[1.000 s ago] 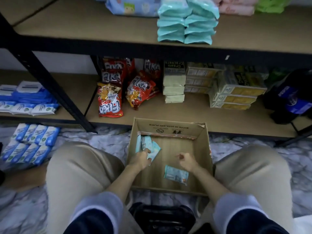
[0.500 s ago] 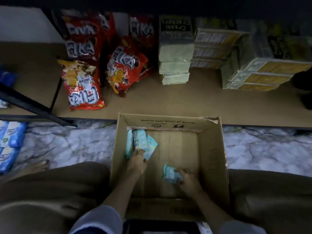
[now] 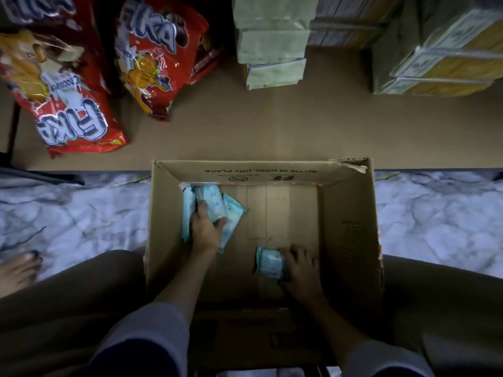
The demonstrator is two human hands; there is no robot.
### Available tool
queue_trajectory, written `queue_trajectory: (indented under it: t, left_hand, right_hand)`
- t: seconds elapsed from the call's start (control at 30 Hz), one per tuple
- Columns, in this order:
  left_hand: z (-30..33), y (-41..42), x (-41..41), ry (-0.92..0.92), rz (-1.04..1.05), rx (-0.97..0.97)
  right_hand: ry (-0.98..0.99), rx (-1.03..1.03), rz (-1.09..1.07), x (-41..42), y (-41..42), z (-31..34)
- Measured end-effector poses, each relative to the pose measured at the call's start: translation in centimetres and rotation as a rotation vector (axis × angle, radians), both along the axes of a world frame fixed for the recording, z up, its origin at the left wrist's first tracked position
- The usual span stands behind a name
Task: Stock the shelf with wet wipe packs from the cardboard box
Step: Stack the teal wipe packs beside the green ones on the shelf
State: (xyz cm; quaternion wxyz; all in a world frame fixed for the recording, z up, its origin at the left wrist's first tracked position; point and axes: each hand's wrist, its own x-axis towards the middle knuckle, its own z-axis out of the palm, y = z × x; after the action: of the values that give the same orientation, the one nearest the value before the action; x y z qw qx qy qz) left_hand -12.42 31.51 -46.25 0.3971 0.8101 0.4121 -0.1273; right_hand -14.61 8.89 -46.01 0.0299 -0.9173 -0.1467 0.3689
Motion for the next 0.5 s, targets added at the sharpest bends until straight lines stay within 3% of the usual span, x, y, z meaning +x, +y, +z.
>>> queue_trajectory:
  t: [0.2,0.5]
  left_hand:
    - [0.3,-0.5,0.9,-0.115,0.261,-0.179]
    - [0.4,0.3,0.8,-0.055,0.260,-0.235]
  right_hand:
    - [-0.068,0.085,-0.224,0.0,-0.5,-0.6]
    - [-0.014,0.126,-0.506,0.3,-0.2,-1.2]
